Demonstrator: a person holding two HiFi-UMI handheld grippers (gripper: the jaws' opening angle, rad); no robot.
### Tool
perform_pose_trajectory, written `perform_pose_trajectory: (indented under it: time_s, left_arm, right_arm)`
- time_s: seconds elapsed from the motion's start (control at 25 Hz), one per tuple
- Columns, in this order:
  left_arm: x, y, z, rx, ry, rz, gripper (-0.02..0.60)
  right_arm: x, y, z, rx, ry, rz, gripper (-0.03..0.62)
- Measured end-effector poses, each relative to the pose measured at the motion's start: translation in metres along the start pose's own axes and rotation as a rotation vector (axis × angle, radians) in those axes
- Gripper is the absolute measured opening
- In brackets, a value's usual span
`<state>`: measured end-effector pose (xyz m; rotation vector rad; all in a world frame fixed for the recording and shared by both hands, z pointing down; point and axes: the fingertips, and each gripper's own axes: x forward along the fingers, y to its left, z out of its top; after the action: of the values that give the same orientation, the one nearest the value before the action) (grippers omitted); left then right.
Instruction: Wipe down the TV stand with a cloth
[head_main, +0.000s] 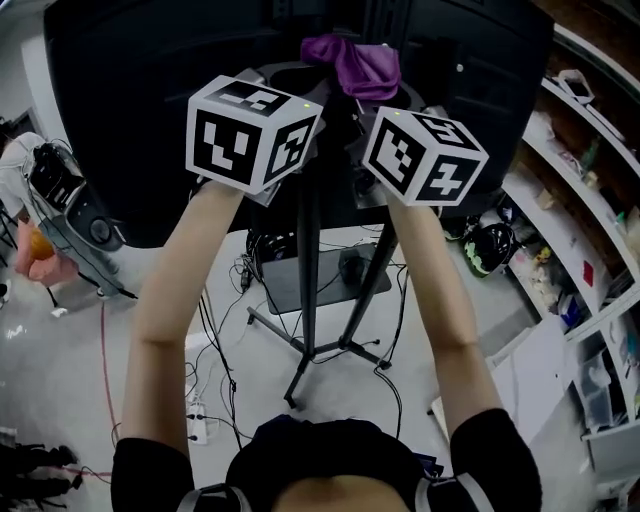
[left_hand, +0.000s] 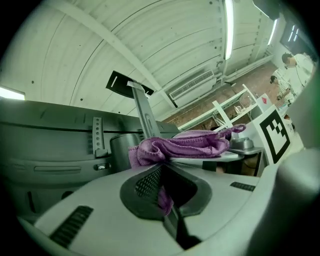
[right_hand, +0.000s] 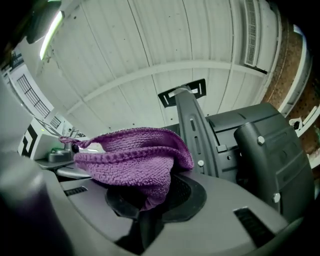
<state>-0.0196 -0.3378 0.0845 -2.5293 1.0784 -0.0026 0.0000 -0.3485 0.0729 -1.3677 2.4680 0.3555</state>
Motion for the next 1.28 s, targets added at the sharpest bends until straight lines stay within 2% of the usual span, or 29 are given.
perform_pose_trajectory:
  time_s: [0.24,0.44,0.72,0.92,1.28]
  left_arm:
    - [0.029,0.002,0.009,0.007,0.025,0.069,0.006]
    - [0.035,0.009,0.009,0.025,0.056,0.123,0.006]
    - [0.046,0.005,0.015,0.041,0.059,0.142,0.006]
    - [0.052,-0.009,0.023,0.027,0.034,0.115,0.006]
    - [0.071,-0.045,0.023,-0.006,0.007,0.02,0.006]
  right_arm:
    - [0.017,-0.036,0.001,0.016,0.008,0.005,0.064]
    - [0.036,-0.043,-0.009,0.027,0.05,0.046,0.064]
    - [0.037,-0.054,-0.009,0.015,0.058,0.035,0.064]
    - [0.026,-0.067,0.0,-0.001,0.053,0.005,0.064]
    - [0.002,-0.108,0.009,-0.035,0.048,-0.135,0.064]
